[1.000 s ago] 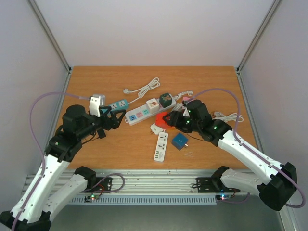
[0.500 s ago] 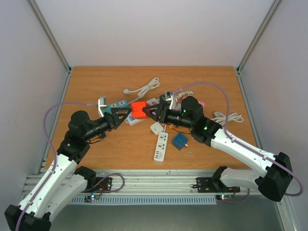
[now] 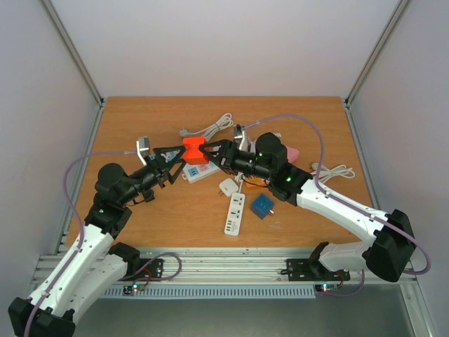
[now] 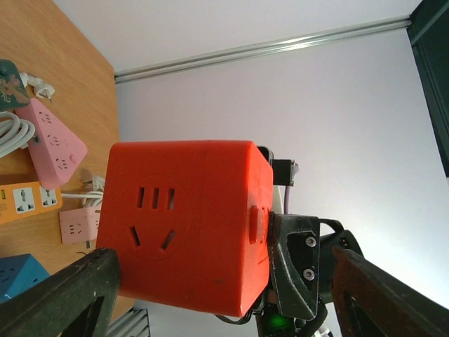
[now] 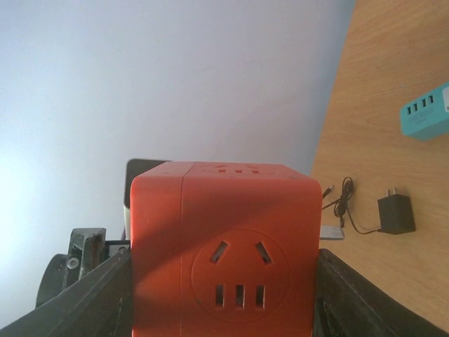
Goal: Insert the plug
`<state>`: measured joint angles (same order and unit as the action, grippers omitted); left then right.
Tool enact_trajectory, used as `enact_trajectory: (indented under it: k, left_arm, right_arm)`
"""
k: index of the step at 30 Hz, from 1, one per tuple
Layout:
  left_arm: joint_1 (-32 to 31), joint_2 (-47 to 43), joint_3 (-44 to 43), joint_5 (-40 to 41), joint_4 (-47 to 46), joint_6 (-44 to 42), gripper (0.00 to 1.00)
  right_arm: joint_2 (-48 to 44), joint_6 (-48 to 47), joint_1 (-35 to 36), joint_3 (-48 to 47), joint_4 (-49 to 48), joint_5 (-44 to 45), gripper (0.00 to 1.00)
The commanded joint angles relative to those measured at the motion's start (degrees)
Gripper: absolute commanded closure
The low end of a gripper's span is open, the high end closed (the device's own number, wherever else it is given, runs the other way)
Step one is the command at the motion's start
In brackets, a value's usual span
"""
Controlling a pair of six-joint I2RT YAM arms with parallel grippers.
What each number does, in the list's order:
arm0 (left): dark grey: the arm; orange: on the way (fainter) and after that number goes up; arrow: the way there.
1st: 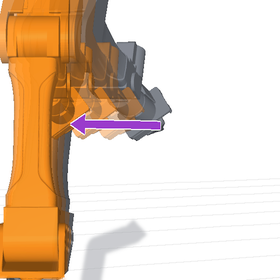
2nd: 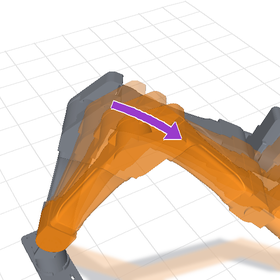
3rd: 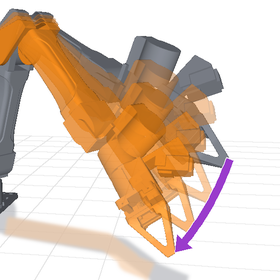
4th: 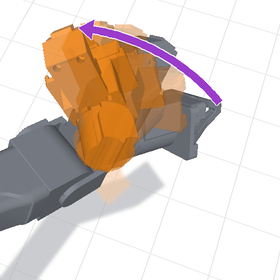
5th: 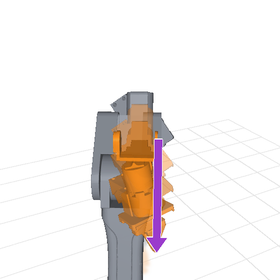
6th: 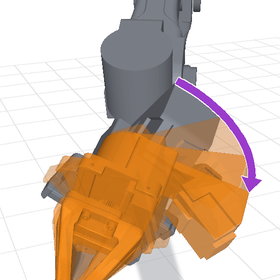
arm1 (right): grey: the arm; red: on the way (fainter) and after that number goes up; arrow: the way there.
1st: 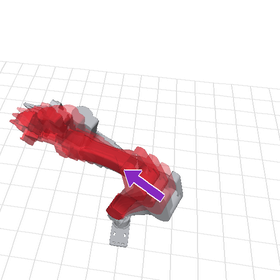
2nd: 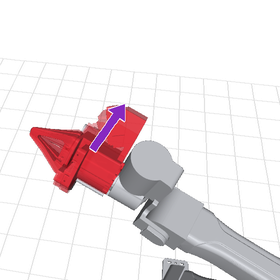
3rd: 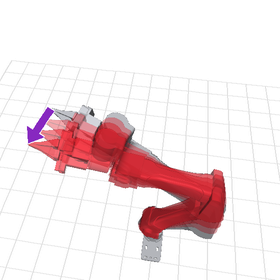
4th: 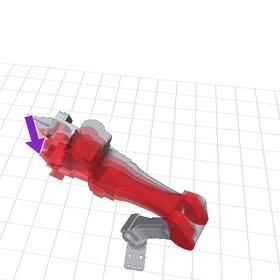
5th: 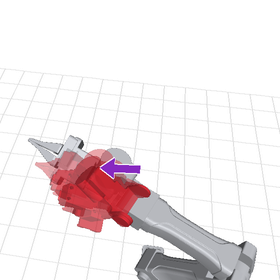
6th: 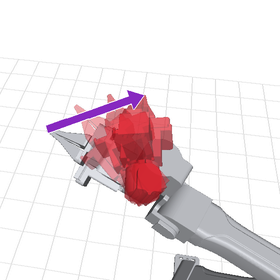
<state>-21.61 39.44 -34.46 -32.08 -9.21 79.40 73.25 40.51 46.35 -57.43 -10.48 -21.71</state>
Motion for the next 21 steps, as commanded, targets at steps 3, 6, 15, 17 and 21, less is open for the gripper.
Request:
enact_trajectory:
  k: [3,6,15,17,21]
  left_arm:
    - [-0.3,-0.2,-0.4,0.3,0.8,-0.5,0.1]
    - [-0.3,-0.7,0.4,1.7,1.9,-1.0,0.07]
    - [-0.3,1.0,0.3,0.6,-0.6,-2.3,0.08]
    - [-0.3,1.8,0.5,-0.3,-3.1,-1.1,0.12]
    - [-0.3,3.5,1.1,-2.2,-6.4,1.6,0.2]
  right_arm:
    - [0.0,4.2,1.1,-1.0,-7.9,-0.1,0.48]
    - [-0.3,4.3,1.2,-0.5,-8.8,-0.2,0.47]
    - [-1.9,2.8,1.2,0.4,-7.7,-1.0,0.47]
    - [-1.6,3.6,1.2,0.8,-8.8,-1.4,0.47]
    - [-0.7,4.2,1.2,0.9,-9.6,-1.7,0.47]
